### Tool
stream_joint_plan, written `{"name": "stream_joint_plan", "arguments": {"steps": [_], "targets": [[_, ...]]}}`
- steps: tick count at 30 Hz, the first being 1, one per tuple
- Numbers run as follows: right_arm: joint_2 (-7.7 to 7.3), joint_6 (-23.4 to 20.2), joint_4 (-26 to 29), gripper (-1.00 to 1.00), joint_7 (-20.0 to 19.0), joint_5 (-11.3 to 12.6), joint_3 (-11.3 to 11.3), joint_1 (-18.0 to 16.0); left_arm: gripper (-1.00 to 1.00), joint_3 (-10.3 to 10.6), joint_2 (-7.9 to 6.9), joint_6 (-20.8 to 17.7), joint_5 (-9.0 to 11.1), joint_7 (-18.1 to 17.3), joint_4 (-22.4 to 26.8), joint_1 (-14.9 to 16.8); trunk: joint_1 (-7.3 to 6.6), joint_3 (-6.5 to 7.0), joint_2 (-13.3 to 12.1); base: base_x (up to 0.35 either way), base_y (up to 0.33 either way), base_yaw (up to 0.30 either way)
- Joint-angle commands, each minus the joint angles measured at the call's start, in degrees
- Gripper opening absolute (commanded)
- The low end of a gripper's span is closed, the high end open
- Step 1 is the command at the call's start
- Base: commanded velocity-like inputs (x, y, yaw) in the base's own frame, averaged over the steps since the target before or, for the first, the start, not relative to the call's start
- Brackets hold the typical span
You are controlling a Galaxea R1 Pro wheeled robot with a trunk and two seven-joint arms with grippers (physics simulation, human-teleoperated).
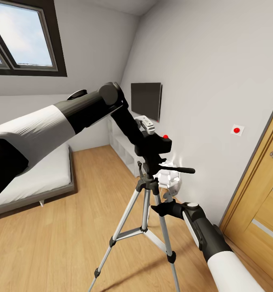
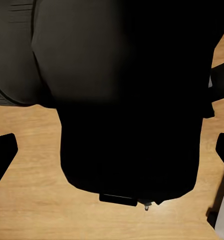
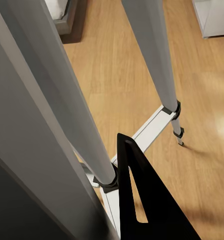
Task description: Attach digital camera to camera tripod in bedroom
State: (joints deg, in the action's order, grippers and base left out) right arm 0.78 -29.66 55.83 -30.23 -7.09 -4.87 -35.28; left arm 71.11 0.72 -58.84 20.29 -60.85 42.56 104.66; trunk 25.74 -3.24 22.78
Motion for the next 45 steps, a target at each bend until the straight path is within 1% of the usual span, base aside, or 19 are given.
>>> {"name": "stream_joint_plan", "arguments": {"steps": [1, 41, 42, 45], "targets": [[0.01, -0.05, 0.16, -1.0, -0.37, 0.06, 0.03, -0.05, 1.0, 0.16, 0.01, -0.22, 0.1, -0.15, -0.02, 0.11, 0.04, -0.15, 0.14, 0.0, 0.0, 0.0], [0.1, -0.05, 0.18, -1.0, -0.36, 0.06, 0.03, -0.05, 1.0, 0.17, -0.11, -0.22, 0.06, -0.15, -0.11, 0.11, 0.04, -0.15, 0.14, 0.0, 0.0, 0.0], [0.1, -0.05, 0.19, 1.0, -0.36, 0.06, 0.03, -0.05, 1.0, 0.16, -0.09, -0.22, 0.07, -0.15, -0.11, 0.11, 0.04, -0.15, 0.14, 0.0, 0.0, 0.0], [0.1, -0.05, 0.2, 1.0, -0.39, 0.06, 0.03, -0.05, 1.0, 0.17, -0.09, -0.22, 0.08, -0.15, -0.11, 0.11, 0.04, -0.15, 0.14, 0.0, 0.0, 0.0]]}}
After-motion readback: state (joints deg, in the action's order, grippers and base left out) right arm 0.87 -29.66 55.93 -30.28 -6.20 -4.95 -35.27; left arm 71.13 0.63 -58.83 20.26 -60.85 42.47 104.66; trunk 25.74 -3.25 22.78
